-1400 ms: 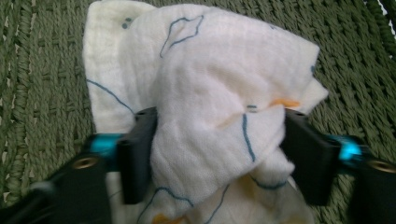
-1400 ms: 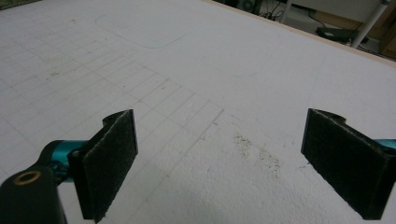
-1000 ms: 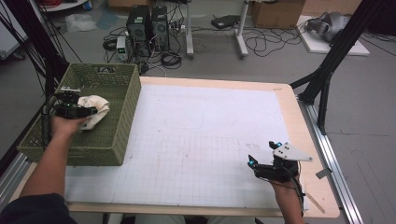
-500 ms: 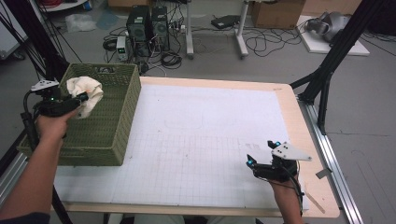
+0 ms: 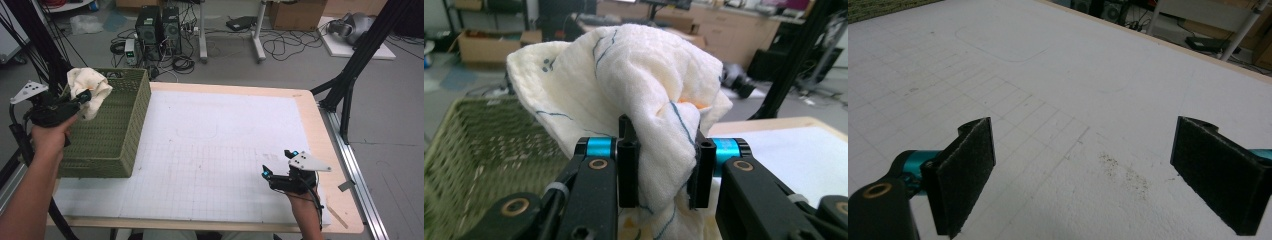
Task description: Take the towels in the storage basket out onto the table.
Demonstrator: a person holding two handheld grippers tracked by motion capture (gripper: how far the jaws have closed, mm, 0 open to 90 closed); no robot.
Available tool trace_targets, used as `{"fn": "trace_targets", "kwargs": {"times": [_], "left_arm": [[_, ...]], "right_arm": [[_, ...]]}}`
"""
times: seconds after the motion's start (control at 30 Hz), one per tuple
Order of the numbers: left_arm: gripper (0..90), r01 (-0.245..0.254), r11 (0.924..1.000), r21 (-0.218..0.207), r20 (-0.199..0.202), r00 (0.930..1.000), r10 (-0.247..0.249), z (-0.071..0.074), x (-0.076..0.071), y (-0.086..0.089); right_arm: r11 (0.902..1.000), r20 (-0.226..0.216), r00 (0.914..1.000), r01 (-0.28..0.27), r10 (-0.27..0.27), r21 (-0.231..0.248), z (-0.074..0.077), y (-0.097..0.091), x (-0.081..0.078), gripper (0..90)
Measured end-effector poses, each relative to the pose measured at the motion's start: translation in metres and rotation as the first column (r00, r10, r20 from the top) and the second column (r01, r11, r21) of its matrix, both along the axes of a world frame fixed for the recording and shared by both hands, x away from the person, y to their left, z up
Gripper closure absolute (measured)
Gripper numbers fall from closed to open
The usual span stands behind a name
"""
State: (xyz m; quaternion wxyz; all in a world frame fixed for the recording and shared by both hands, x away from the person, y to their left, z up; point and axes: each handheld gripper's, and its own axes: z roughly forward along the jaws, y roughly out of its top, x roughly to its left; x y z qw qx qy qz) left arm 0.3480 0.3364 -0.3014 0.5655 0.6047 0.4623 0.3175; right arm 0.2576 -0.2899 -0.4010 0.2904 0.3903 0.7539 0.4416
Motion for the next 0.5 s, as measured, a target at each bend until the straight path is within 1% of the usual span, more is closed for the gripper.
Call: {"fn": "trace_targets", "kwargs": {"times": [0.13,0.23,0.33,0.4,0.43,0.47,0.5], "left_arm": [[72.7,0.046,0.9989,-0.009,0.048,0.9978,-0.045,0.005,-0.007,-0.010],[72.7,0.099,0.9948,-0.021,0.083,0.9918,-0.097,0.008,-0.012,-0.020],[72.7,0.153,0.9881,-0.006,0.110,0.9823,-0.152,0.009,-0.018,-0.036],[72.7,0.188,0.9822,0.000,0.124,0.9746,-0.186,0.009,-0.021,-0.047],[72.7,0.209,0.9778,0.005,0.128,0.9697,-0.208,0.009,-0.022,-0.054],[72.7,0.218,0.9760,0.007,0.133,0.9671,-0.217,0.009,-0.023,-0.058],[72.7,0.233,0.9724,0.013,0.140,0.9625,-0.232,0.009,-0.023,-0.063]], "right_arm": [[1.0000,0.001,1.0000,0.000,0.000,-0.001,0.001,0.000,0.000,10.0],[1.0000,0.001,1.0000,-0.003,0.003,-0.003,0.001,0.001,0.000,10.0],[1.0000,0.000,1.0000,-0.004,0.004,-0.004,0.001,0.002,0.000,10.0],[1.0000,0.004,1.0000,-0.005,0.005,-0.003,0.001,0.002,0.000,10.0],[1.0000,0.008,1.0000,-0.005,0.005,-0.004,0.001,0.002,0.000,10.0],[1.0000,0.009,0.9999,-0.005,0.005,-0.004,0.001,0.002,0.000,10.0],[1.0000,0.009,0.9999,-0.005,0.005,-0.003,0.001,0.002,0.000,10.0]]}}
